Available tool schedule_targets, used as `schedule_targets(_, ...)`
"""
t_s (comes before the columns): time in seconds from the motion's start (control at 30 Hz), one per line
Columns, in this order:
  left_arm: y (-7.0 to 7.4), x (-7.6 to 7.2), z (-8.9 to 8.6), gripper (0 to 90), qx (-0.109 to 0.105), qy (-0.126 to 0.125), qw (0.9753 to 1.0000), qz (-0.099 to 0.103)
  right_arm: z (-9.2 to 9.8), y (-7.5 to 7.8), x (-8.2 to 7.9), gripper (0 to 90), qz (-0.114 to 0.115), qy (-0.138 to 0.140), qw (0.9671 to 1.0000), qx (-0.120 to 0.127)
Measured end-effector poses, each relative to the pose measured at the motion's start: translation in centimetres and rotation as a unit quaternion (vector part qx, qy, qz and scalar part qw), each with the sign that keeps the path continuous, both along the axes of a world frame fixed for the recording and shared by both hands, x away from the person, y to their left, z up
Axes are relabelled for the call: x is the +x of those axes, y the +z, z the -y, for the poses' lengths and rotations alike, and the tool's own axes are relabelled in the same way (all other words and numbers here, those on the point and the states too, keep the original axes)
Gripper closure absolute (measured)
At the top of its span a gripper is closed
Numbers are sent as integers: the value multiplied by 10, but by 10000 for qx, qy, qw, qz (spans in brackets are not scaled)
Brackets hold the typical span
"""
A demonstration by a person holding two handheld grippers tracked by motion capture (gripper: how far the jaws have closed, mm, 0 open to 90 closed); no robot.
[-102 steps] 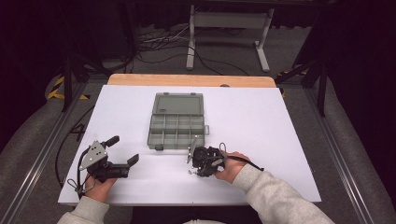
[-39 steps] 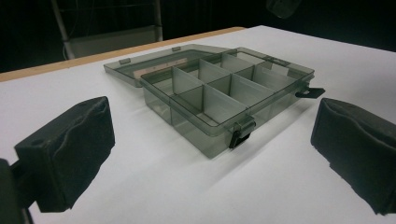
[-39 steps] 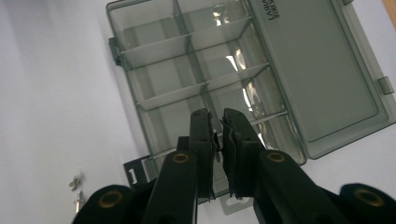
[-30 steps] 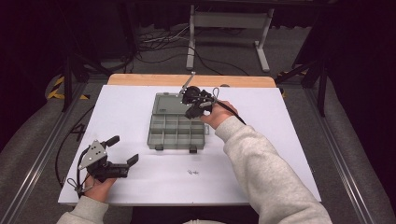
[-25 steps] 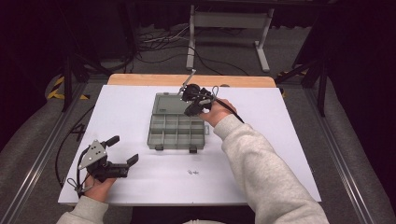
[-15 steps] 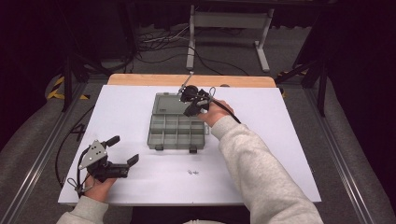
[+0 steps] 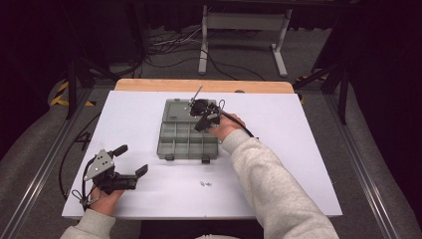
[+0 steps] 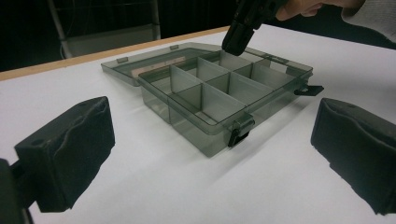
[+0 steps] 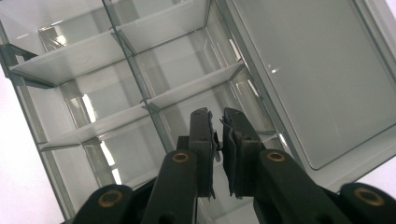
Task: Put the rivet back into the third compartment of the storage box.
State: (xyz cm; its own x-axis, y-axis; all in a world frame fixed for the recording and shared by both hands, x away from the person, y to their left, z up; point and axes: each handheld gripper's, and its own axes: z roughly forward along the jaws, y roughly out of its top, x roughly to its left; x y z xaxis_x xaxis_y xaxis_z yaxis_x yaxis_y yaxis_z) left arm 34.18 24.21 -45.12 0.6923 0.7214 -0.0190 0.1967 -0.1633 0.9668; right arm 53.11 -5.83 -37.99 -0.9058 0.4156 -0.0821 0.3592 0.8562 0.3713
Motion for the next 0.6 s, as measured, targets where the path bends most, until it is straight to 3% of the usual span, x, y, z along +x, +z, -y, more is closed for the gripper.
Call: schedule_targets(0.6,0,0,1,2,-31,2,10000,4,-3,-17,-2,819,-208,57,9997,-73)
